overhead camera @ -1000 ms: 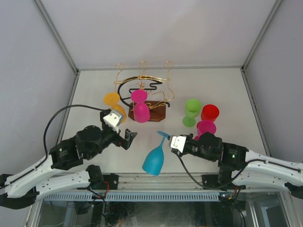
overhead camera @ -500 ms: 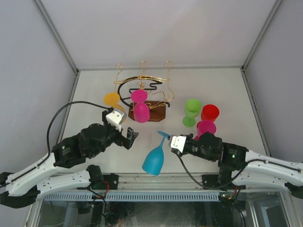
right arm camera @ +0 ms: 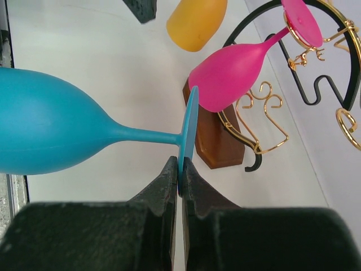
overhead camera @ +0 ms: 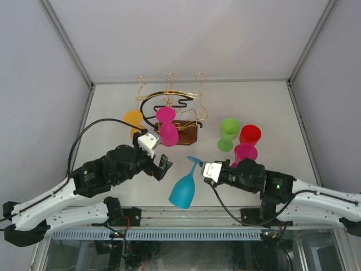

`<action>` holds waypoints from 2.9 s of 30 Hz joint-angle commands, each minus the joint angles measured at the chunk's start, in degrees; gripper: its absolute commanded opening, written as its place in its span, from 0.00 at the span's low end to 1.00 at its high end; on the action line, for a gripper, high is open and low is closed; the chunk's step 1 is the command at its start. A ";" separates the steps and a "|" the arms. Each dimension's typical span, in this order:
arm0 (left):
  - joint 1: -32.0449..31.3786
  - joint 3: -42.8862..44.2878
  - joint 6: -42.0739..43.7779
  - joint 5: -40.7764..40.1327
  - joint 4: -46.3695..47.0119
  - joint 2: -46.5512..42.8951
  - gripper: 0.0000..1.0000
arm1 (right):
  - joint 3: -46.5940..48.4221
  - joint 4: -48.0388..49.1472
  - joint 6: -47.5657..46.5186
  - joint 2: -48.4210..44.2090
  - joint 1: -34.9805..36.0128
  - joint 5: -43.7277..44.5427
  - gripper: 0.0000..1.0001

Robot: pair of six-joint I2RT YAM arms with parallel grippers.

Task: Place the wine glass upside down on the wine glass rack
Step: Turn the wine glass upside down at the wine rack.

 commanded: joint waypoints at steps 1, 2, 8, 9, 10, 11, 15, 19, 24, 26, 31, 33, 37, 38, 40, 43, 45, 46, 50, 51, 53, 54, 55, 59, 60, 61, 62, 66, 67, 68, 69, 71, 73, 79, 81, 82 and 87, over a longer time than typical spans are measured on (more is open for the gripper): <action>1.75 -0.93 -0.95 2.94 3.88 0.80 1.00 | 0.39 4.64 -1.63 -0.71 1.18 1.63 0.00; 2.25 -1.38 -1.11 3.59 4.61 0.68 1.00 | 0.48 5.07 -2.01 -0.70 1.44 1.96 0.00; 6.23 -3.76 -2.99 8.59 8.10 -1.25 1.00 | 0.50 8.50 -5.46 -0.10 4.26 5.48 0.00; 6.69 -4.06 -3.29 8.89 8.39 -1.42 1.00 | 0.50 9.26 -6.19 -0.11 4.80 5.94 0.00; 7.04 -4.41 -3.44 9.19 8.76 -1.62 1.00 | 0.52 10.06 -6.90 -0.09 5.21 6.34 0.00; 7.32 -4.96 -3.51 9.41 9.23 -1.85 1.00 | 0.55 10.79 -7.59 -0.08 5.52 6.58 0.00; 7.84 -5.96 -3.26 9.44 10.62 -2.75 1.00 | 1.03 12.04 -10.36 0.06 6.47 7.11 0.00; 7.85 -6.49 -4.93 7.19 11.78 -3.99 1.00 | 1.49 12.24 -12.25 0.82 6.85 8.14 0.00; 8.02 -5.38 -4.35 5.11 10.17 -3.73 1.00 | 1.47 13.25 -13.23 1.50 6.90 8.75 0.05; 8.02 -5.73 -3.69 5.30 10.53 -4.08 1.00 | 1.47 13.42 -13.73 1.50 6.90 8.21 0.05; 8.02 -6.42 -2.95 6.24 12.27 -5.28 1.00 | 1.60 13.88 -13.39 1.00 6.90 8.65 0.00; 8.03 -6.88 -2.92 7.02 13.81 -6.00 1.00 | 1.60 13.68 -14.45 1.09 6.90 8.10 0.00; 8.02 -7.02 -3.32 8.57 16.34 -6.29 0.99 | 1.63 14.63 -16.45 1.93 6.96 7.96 0.00; 8.07 -7.00 -3.44 8.97 16.64 -6.02 1.00 | 1.60 15.21 -16.49 2.00 6.98 7.83 0.00; 7.98 -7.01 -3.84 9.72 17.18 -5.62 1.00 | 1.64 16.68 -16.48 2.22 6.99 8.12 0.00; 7.96 -7.47 -5.16 11.23 18.33 -5.38 0.99 | 1.69 18.63 -16.49 2.86 7.07 9.57 0.00; 7.94 -8.01 -6.40 11.95 19.52 -5.27 0.96 | 1.82 19.75 -18.33 3.14 7.20 9.70 0.00; 7.93 -8.34 -7.09 12.30 20.28 -5.06 0.94 | 1.82 20.42 -18.72 3.24 7.24 9.75 0.00; 7.93 -9.65 -9.78 14.83 23.21 -3.91 0.89 | 2.18 22.63 -20.53 3.89 7.51 10.44 0.00; 7.93 -9.92 -10.33 15.44 23.99 -3.66 0.88 | 2.41 22.85 -21.00 4.14 7.51 10.68 0.00; 7.87 -10.46 -11.18 16.54 25.79 -2.98 0.86 | 2.76 23.43 -21.70 4.75 7.51 11.15 0.00; 7.85 -10.69 -11.42 17.43 26.63 -2.72 0.85 | 2.90 23.81 -21.94 5.02 7.51 11.27 0.00; 7.78 -10.92 -11.73 18.20 27.38 -2.52 0.83 | 2.95 24.12 -22.23 5.20 7.51 11.31 0.00; 7.30 -11.34 -11.73 20.36 29.56 -1.58 0.76 | 3.26 24.96 -22.41 6.09 7.51 11.46 0.00; 7.17 -11.45 -11.51 20.95 29.83 -1.41 0.75 | 3.35 25.02 -22.32 6.19 7.51 11.41 0.00; 7.15 -11.59 -11.31 21.40 30.15 -1.37 0.74 | 3.40 25.10 -22.11 6.24 7.51 11.29 0.00; 7.02 -11.73 -11.08 21.79 30.42 -1.26 0.73 | 3.48 25.19 -21.93 6.20 7.51 11.29 0.00; 6.81 -12.35 -10.65 23.72 31.51 -1.45 0.68 | 3.68 25.39 -21.31 5.86 7.51 11.16 0.00; 6.79 -12.45 -10.39 24.11 31.75 -1.42 0.66 | 3.67 25.42 -21.07 5.76 7.47 11.03 0.00; 6.71 -12.52 -10.22 24.44 31.91 -1.41 0.64 | 3.67 25.51 -20.84 5.66 7.43 10.91 0.00; 6.63 -12.63 -10.09 24.86 32.06 -1.41 0.62 | 3.67 25.59 -20.57 5.41 7.43 10.72 0.00; 6.55 -12.78 -9.79 25.51 32.35 -1.33 0.58 | 3.67 25.62 -19.99 5.08 7.35 10.23 0.00; 6.45 -12.88 -9.63 25.76 32.54 -1.19 0.55 | 3.79 25.35 -19.60 4.80 7.34 9.82 0.00; 6.27 -12.76 -8.97 26.30 33.15 -0.73 0.44 | 4.52 23.31 -18.10 4.93 7.25 8.89 0.00; 6.18 -12.62 -8.71 26.43 33.24 -0.66 0.42 | 4.48 23.30 -17.23 5.01 7.25 8.47 0.00; 6.14 -12.62 -8.66 26.44 33.42 -0.72 0.40 | 4.46 23.23 -16.98 5.08 7.25 8.21 0.00; 6.01 -13.05 -8.07 26.46 33.96 -1.01 0.33 | 4.46 22.68 -16.93 5.44 7.16 8.46 0.00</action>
